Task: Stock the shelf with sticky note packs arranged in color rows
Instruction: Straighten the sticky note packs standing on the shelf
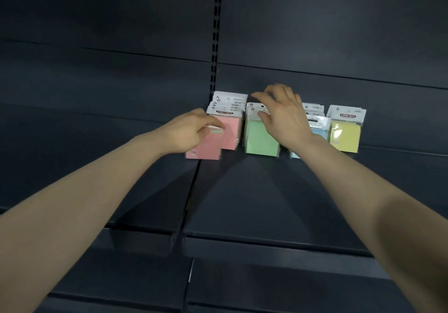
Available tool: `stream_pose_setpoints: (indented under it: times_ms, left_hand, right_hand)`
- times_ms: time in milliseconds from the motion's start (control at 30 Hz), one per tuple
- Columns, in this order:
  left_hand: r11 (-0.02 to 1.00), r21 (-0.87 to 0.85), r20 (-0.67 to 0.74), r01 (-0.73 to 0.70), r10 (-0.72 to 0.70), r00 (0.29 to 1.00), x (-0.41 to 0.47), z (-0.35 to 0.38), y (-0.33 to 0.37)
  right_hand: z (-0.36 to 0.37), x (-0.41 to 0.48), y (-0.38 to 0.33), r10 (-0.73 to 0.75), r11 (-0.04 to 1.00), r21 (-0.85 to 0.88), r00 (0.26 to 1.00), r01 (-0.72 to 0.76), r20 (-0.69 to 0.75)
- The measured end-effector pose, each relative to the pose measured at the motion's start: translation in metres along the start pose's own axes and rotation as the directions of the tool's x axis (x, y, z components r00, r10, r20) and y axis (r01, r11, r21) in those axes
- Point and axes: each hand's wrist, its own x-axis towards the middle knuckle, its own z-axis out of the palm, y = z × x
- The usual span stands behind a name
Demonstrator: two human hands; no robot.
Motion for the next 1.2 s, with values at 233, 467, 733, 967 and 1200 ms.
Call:
stream_pose_setpoints:
  times_ms: [233, 467, 733, 967, 1200]
  left_hand:
    - [0.985, -0.104, -0.209, -0.134, 0.110, 0.972, 0.030, 0.019, 0.002]
    - [0.985, 0.074, -0.433, -0.157, 0.174, 0.885, 0.053, 0.039, 0.000]
    - [0.965, 0.221, -0.461, -0.143, 0.233, 0.857, 0.060, 0.050, -0.003]
    - [0.936, 0.306, -0.462, -0.176, 0.307, 0.832, 0.050, 0.036, 0.006]
    - [0.897, 0.401, -0.429, -0.185, 0.362, 0.828, 0.030, 0.025, 0.025]
  right_hand:
    - [-0.013, -0.019, 0.020, 0.023, 0.999, -0.048, 0.999, -0.026, -0.045]
    - [-0.020, -0.027, 0.031, 0.049, 0.994, -0.092, 0.997, -0.054, -0.066]
    - [-0.023, -0.030, 0.038, 0.053, 0.987, -0.148, 0.997, -0.060, -0.054]
    - [-0.031, -0.035, 0.036, 0.057, 0.981, -0.185, 0.998, -0.063, -0.035]
    - [-0.055, -0.053, 0.025, 0.069, 0.969, -0.238, 0.998, -0.067, 0.002]
